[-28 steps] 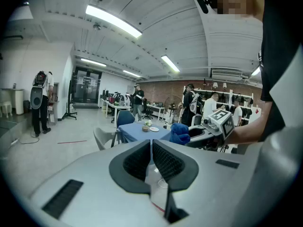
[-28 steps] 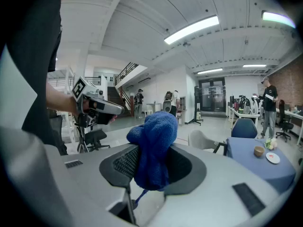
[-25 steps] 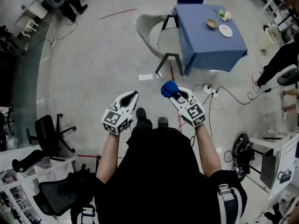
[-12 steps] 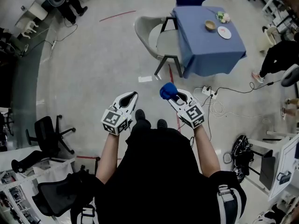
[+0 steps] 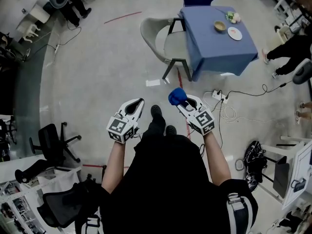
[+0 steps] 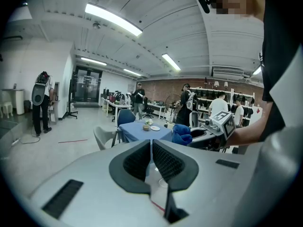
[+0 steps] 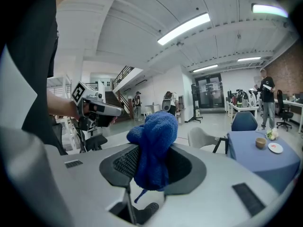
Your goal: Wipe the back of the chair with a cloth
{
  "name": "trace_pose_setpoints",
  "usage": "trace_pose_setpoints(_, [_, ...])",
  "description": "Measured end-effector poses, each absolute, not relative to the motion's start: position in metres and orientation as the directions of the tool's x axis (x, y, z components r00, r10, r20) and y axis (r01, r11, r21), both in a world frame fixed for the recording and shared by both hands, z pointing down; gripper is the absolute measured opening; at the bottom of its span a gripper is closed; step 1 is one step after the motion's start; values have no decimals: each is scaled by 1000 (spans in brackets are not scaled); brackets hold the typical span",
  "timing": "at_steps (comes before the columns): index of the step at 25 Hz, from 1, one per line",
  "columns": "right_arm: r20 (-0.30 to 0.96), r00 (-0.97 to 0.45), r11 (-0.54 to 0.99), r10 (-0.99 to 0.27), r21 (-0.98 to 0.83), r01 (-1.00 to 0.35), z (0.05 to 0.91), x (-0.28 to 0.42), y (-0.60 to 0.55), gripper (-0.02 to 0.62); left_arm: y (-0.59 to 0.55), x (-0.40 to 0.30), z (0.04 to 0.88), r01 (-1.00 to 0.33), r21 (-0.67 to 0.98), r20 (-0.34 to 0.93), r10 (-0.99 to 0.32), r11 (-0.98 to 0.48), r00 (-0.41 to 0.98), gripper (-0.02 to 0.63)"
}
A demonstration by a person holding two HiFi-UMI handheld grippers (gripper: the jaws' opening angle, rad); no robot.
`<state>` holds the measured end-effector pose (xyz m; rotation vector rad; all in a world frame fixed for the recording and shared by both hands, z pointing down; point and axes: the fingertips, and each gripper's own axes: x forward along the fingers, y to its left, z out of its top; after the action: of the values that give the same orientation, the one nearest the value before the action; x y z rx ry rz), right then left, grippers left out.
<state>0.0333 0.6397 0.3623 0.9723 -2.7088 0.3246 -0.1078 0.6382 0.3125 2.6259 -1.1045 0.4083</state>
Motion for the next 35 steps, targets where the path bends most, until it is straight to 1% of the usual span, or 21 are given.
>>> trace_pose_setpoints(10, [329,-726,733,-604,-128,-668,365,25,594,164,579,-109,319,-696,160,347,-620,-700,704,34])
trace_pose_setpoints(22, [359,-698,714,-619,-112,-691,366,10,504,166,483,-122,322,-670,183,345,-592,-719,729,34])
trace_pose_setpoints(30, [377,-672,690,-638,-109,-716,366,-5,463,166,431,-127,321,-624,187,350,-542,-758,764,34])
trace_pose_setpoints(35, [364,-664,673,-653,-122,-729,365,-11,445,166,398,-130,324,-594,196,347,-511,-780,786,34])
